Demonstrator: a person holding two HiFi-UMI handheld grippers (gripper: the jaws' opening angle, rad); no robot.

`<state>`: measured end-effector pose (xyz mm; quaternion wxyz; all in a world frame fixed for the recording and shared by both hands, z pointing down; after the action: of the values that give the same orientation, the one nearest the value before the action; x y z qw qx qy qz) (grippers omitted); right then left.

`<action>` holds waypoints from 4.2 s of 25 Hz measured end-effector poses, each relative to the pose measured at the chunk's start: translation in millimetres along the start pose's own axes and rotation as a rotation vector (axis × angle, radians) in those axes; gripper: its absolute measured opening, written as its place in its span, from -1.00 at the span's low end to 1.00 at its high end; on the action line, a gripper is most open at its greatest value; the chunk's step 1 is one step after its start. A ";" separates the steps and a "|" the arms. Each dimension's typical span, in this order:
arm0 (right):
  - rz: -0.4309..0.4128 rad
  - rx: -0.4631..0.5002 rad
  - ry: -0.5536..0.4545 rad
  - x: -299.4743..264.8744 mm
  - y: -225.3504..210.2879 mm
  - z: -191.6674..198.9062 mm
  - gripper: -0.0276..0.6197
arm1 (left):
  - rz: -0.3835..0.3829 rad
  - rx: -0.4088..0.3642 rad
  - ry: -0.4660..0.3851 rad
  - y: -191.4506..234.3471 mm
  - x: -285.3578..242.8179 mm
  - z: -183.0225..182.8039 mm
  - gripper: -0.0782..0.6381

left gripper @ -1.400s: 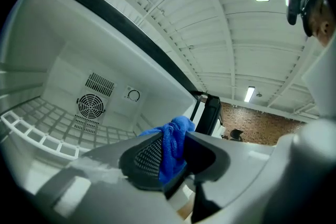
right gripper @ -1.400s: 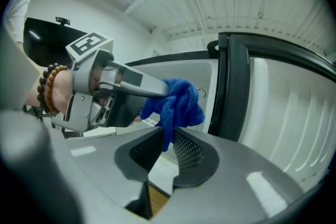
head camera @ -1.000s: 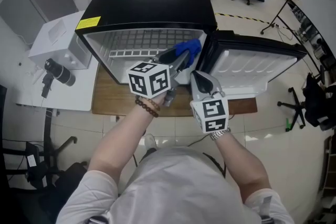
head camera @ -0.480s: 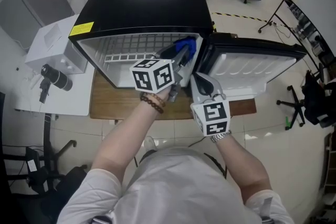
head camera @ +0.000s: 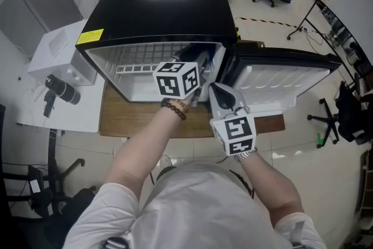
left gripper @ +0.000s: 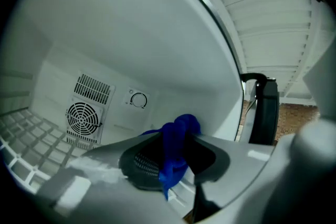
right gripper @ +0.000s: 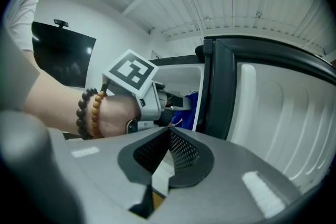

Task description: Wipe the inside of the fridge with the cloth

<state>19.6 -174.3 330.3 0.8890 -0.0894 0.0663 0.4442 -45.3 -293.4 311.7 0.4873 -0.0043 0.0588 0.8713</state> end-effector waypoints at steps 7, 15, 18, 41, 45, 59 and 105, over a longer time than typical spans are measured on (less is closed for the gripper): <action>-0.036 -0.005 0.001 -0.3 6.2 -3.5 -0.91 | -0.054 -0.066 -0.007 14.5 -20.0 -2.7 -0.49; -0.049 0.006 0.004 1.8 2.5 -5.4 -0.91 | -0.114 -0.089 -0.025 29.7 -39.4 -4.3 -0.49; -0.054 0.011 0.008 1.9 1.0 -4.8 -0.91 | -0.138 -0.099 -0.032 34.4 -45.5 -3.8 -0.49; -0.069 -0.009 0.008 5.4 -3.5 -4.1 -0.91 | -0.283 -0.155 -0.013 59.6 -75.0 -0.4 -0.49; -0.071 -0.002 0.007 7.1 -2.7 -4.1 -0.91 | -0.290 -0.173 -0.039 56.2 -68.4 -8.7 -0.49; -0.113 -0.005 0.007 18.2 22.1 -1.5 -0.91 | -0.315 -0.146 -0.046 42.8 0.6 2.8 -0.48; -0.359 0.089 0.062 -56.0 175.5 59.7 -0.63 | -0.169 -0.056 0.134 14.8 243.7 59.5 -0.37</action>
<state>-152.2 -101.4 382.1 0.9546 -0.0741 0.0960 0.2721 -182.9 -87.9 356.5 0.5536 -0.0808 0.0664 0.8262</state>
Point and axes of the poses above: the fingertips, and each gripper's own axes: x backward along the fingers, y to its left, z out of its underside, the point moved 3 cm from there along x, backward along the fingers, and after that the axes turned 14 degrees about -x, right-handed, at the moved point
